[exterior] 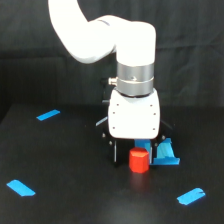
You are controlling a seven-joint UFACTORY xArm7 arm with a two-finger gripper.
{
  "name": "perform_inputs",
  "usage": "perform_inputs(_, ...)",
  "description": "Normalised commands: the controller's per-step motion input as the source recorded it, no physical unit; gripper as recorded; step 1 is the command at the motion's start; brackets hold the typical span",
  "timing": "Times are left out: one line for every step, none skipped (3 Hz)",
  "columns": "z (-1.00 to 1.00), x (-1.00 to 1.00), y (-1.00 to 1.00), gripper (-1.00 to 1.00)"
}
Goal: Pick up the red object from the table
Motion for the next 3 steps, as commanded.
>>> perform_inputs(0.22, 0.10, 0.02, -1.00)
perform_inputs(0.39, 0.11, 0.09, -1.00)
perform_inputs(0.50, 0.11, 0.12, -1.00)
